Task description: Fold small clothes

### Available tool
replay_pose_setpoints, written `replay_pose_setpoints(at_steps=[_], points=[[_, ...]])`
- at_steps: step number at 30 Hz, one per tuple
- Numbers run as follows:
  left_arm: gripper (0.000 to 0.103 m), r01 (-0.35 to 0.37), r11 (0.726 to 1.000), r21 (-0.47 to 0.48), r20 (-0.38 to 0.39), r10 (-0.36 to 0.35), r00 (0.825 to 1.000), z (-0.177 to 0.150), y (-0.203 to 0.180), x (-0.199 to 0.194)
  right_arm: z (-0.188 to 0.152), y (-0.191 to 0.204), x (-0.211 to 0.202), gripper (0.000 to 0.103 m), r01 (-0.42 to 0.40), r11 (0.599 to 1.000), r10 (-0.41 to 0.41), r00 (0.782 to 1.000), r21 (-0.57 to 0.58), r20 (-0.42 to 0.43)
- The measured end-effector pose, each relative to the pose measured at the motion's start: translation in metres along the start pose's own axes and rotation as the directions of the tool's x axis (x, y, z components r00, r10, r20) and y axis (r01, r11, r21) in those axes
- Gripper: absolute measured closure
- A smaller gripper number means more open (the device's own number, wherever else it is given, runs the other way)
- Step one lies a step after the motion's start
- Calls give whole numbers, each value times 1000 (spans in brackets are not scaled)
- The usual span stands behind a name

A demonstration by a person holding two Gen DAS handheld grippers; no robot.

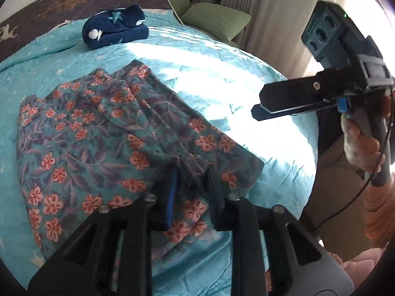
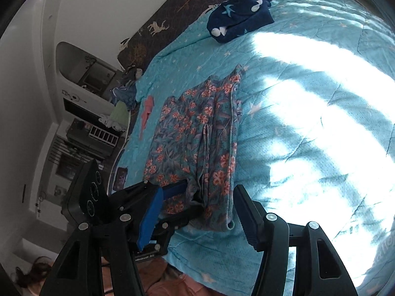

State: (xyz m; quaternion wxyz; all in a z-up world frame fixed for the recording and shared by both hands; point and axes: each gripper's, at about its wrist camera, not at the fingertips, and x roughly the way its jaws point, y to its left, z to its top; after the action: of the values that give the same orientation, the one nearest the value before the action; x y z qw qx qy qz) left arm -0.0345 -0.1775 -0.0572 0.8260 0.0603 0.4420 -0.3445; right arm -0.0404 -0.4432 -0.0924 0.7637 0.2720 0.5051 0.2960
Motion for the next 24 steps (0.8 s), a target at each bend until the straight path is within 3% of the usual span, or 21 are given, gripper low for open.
replay_pose_setpoints(at_steps=[4, 9, 14, 18, 24], points=[[92, 101, 987, -127, 47, -95, 994, -8, 21, -14, 19, -3, 21, 42, -57, 998, 57, 996, -1, -68], [93, 124, 969, -214, 123, -100, 987, -22, 36, -37, 37, 10, 62, 42, -133, 991, 128, 975, -18, -182], [93, 155, 955, -251, 152, -119, 981, -25, 45, -47, 48, 13, 96, 41, -138, 990, 130, 955, -14, -265], [93, 167, 954, -251, 141, -135, 981, -25, 46, -42, 69, 5, 123, 40, -175, 982, 186, 938, 65, -291], [93, 167, 952, -256, 157, -129, 979, -27, 49, -50, 116, 10, 165, 39, -124, 988, 147, 945, 95, -291]])
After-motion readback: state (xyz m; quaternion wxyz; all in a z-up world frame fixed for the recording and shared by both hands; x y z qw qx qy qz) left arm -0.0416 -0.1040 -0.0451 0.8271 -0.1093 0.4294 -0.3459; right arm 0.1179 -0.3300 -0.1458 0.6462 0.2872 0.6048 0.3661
